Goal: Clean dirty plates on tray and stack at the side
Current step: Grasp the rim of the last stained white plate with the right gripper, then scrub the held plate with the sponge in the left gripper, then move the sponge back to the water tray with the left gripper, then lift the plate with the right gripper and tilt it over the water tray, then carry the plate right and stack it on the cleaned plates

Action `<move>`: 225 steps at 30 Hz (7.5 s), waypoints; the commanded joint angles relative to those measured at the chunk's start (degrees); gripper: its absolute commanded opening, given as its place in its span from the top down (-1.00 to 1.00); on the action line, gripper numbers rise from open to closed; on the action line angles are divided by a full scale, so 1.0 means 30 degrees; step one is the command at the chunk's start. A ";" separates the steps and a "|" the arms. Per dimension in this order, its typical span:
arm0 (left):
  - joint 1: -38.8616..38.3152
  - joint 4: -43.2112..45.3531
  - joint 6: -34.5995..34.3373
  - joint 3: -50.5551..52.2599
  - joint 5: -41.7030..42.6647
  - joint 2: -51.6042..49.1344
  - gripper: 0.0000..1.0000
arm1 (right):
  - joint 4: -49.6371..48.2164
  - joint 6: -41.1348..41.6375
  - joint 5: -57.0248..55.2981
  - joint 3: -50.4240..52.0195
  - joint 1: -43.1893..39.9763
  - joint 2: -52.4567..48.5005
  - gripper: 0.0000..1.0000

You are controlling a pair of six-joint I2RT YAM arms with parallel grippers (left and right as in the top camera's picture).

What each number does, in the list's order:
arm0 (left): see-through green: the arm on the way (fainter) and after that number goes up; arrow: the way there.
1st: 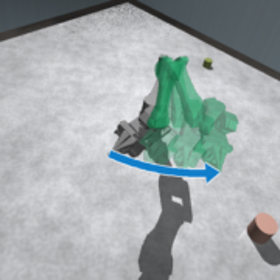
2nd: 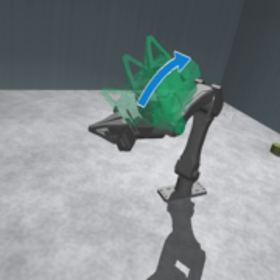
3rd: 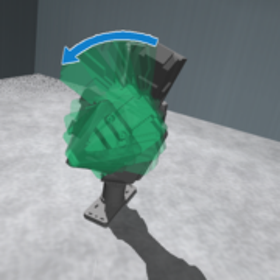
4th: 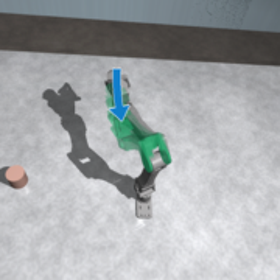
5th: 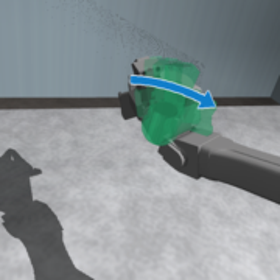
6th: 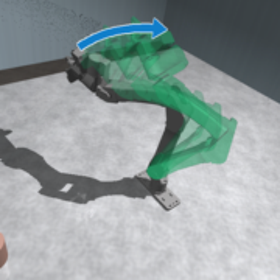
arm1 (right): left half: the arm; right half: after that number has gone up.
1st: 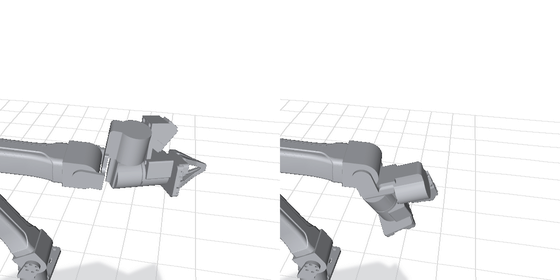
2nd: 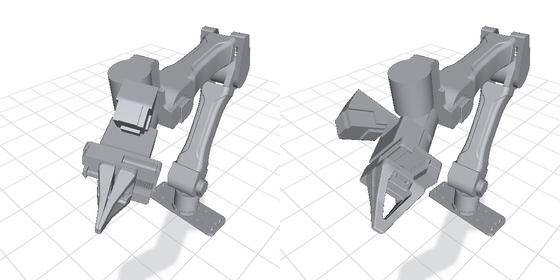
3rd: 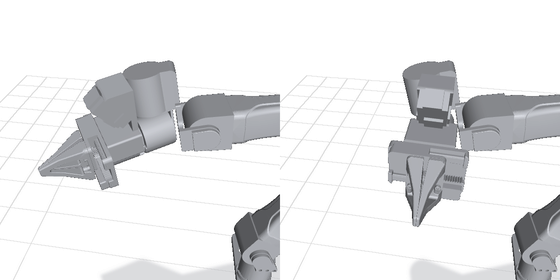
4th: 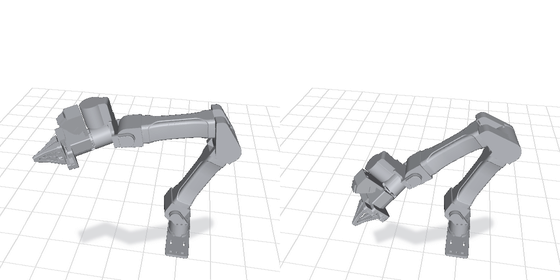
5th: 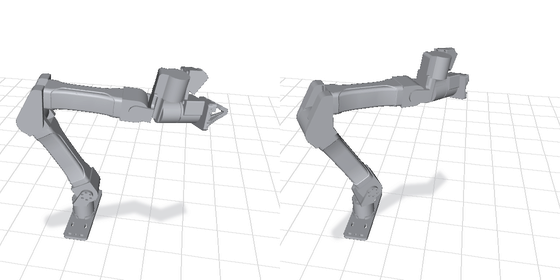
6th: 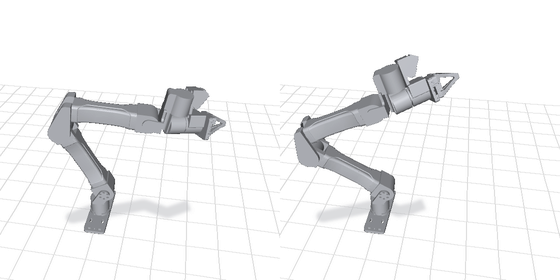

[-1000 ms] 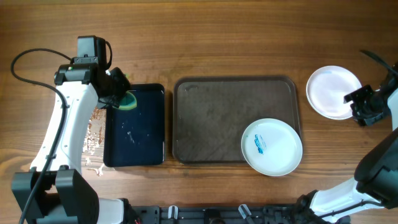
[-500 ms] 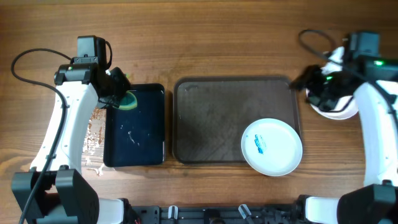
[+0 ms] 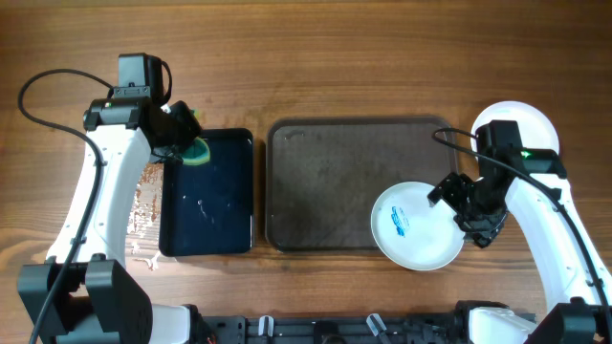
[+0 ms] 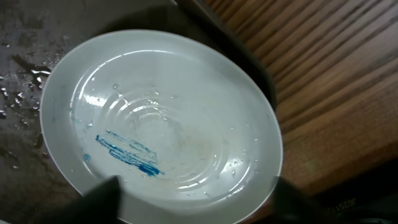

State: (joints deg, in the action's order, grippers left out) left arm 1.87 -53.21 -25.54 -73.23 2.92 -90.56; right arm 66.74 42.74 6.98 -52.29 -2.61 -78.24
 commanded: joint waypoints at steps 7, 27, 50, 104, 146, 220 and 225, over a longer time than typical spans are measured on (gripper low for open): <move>-0.0087 0.0452 0.0401 0.0015 0.0153 -0.0087 0.92 | -0.1486 -0.1741 -0.0619 0.0080 -0.0029 0.0189 -0.58; -0.0087 0.0459 0.0809 0.0015 0.0328 -0.0430 0.92 | -0.6921 0.1719 0.0342 0.6003 -0.0029 0.1654 0.91; -1.1482 0.4605 0.0299 0.0015 1.0462 -0.4568 0.92 | -1.5052 -0.5260 0.3585 0.5552 0.2208 -0.5457 0.91; -0.8961 0.3818 -0.1741 -0.0226 -0.3869 -1.0528 0.92 | -1.3952 -0.5195 0.4131 0.5559 0.2208 -0.5457 0.91; -0.8655 0.3497 0.1931 -0.0248 0.6346 -0.3942 0.92 | -1.3595 -0.5202 0.3636 0.5552 0.2208 -0.5457 0.91; 0.5814 -0.1705 0.0379 -0.0991 -0.0350 -0.0561 0.92 | -1.5533 -1.7201 -2.6797 -1.5781 2.4480 -1.3682 0.91; 0.5807 -0.1836 0.0386 -0.0991 -0.0342 -0.0561 0.92 | -0.9930 -1.0389 -1.9074 -1.5788 2.3299 -1.3675 0.91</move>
State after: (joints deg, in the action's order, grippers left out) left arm 18.92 -58.59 -25.56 -74.63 2.79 -93.84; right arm 31.75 -3.05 -65.10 -99.04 70.00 -118.15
